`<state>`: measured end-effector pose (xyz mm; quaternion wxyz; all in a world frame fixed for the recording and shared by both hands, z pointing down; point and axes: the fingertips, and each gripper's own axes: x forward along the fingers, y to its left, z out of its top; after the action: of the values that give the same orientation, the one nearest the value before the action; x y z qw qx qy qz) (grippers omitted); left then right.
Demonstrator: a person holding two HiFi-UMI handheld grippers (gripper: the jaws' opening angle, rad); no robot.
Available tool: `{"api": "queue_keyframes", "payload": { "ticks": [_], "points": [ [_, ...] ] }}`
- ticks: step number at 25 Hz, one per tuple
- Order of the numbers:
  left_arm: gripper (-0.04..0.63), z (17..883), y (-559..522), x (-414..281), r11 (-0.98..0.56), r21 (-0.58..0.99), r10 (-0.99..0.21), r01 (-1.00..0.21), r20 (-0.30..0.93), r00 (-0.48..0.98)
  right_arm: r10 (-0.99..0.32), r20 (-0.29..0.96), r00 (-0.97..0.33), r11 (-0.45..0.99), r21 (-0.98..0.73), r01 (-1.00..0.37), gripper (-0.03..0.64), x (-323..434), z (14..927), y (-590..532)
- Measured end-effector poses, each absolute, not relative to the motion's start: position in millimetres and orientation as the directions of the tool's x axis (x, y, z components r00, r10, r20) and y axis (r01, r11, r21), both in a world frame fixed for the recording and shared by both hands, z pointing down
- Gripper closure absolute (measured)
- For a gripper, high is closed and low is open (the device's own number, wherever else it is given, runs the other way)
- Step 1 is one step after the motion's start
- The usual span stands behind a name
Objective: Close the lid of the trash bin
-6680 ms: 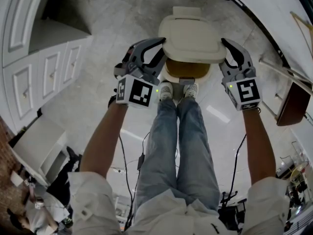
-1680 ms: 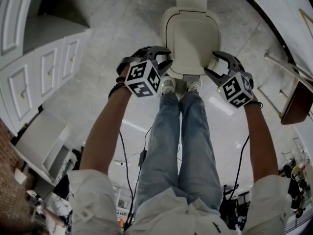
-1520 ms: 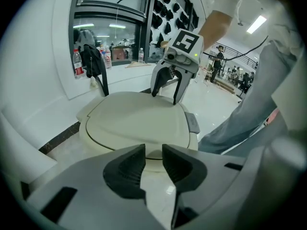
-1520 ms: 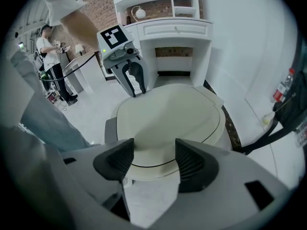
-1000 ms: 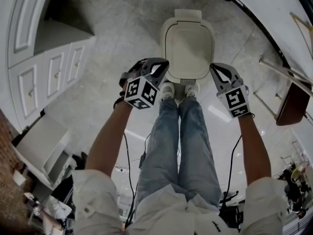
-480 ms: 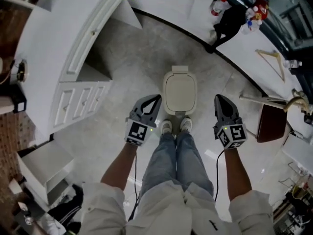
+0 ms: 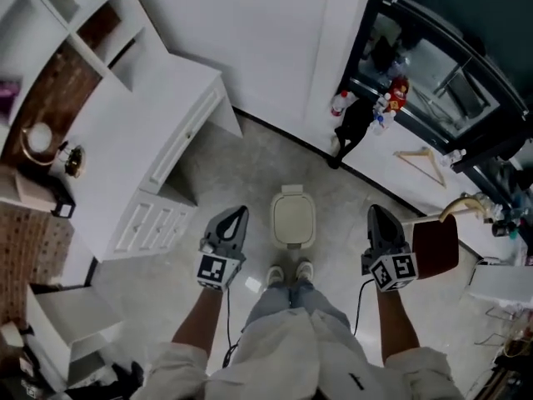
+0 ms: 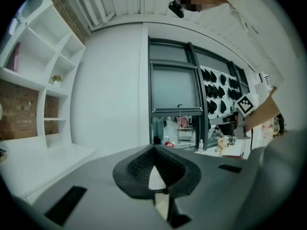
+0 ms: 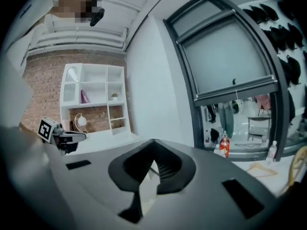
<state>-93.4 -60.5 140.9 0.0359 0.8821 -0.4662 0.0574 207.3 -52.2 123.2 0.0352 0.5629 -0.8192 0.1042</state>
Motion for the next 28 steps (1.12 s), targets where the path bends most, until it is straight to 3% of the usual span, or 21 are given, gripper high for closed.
{"api": "queue_keyframes", "payload": {
  "ticks": [10, 19, 28],
  "points": [
    [0.571, 24.2, -26.8, -142.5, -0.461, -0.054, -0.884, -0.886, -0.059, 0.463, -0.958, -0.013, -0.287, 0.287, -0.083, -0.954, 0.598, 239.3, 17.6, 2.0],
    [0.571, -21.3, -7.4, -158.0, -0.421, -0.049, -0.881, -0.906, -0.214, 0.421, -0.972, -0.091, -0.214, 0.222, -0.086, -0.971, 0.598, 263.8, -8.7, 28.7],
    [0.571, -29.4, -4.7, -157.8, -0.396, -0.01, -0.893, -0.918, -0.23, 0.388, -0.973, -0.111, -0.202, 0.212, -0.097, -0.972, 0.598, 271.8, -17.5, 31.8]
  ]
}}
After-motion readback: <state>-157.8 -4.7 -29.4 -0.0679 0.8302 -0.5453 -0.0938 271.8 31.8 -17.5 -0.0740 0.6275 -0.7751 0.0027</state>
